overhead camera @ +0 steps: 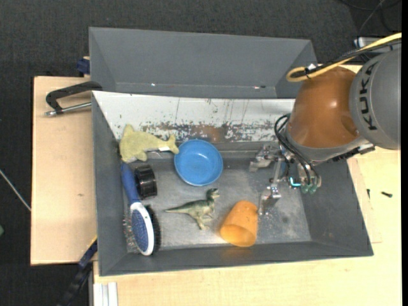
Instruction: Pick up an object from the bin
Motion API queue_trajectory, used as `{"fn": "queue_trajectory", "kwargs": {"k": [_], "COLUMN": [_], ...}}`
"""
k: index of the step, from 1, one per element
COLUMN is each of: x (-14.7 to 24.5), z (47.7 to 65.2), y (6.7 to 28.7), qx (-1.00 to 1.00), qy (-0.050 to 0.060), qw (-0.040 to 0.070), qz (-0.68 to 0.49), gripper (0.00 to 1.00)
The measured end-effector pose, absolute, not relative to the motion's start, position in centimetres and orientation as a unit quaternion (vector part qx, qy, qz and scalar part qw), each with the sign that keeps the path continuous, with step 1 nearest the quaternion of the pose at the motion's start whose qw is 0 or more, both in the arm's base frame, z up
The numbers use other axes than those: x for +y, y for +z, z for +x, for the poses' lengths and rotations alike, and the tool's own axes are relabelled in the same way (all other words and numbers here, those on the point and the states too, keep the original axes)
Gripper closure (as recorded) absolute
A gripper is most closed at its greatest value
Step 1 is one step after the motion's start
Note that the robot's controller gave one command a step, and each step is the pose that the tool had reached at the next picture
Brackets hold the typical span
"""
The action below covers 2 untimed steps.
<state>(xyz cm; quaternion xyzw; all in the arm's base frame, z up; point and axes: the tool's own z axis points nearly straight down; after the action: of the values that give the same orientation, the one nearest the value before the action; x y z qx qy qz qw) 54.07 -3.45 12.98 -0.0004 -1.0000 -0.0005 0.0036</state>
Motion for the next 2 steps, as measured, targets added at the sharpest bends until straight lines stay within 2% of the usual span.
{"fn": "queue_trajectory", "kwargs": {"k": [1,2], "x": [3.0,10.6], "z": [57.6,60.5], "y": [8.0,7.5], "qx": [-0.999,-1.0], "qy": [0.002,0.0], "qw": [-0.008,-0.008], "qz": [-0.034,-0.014], "gripper": [0.0,0.0]}}
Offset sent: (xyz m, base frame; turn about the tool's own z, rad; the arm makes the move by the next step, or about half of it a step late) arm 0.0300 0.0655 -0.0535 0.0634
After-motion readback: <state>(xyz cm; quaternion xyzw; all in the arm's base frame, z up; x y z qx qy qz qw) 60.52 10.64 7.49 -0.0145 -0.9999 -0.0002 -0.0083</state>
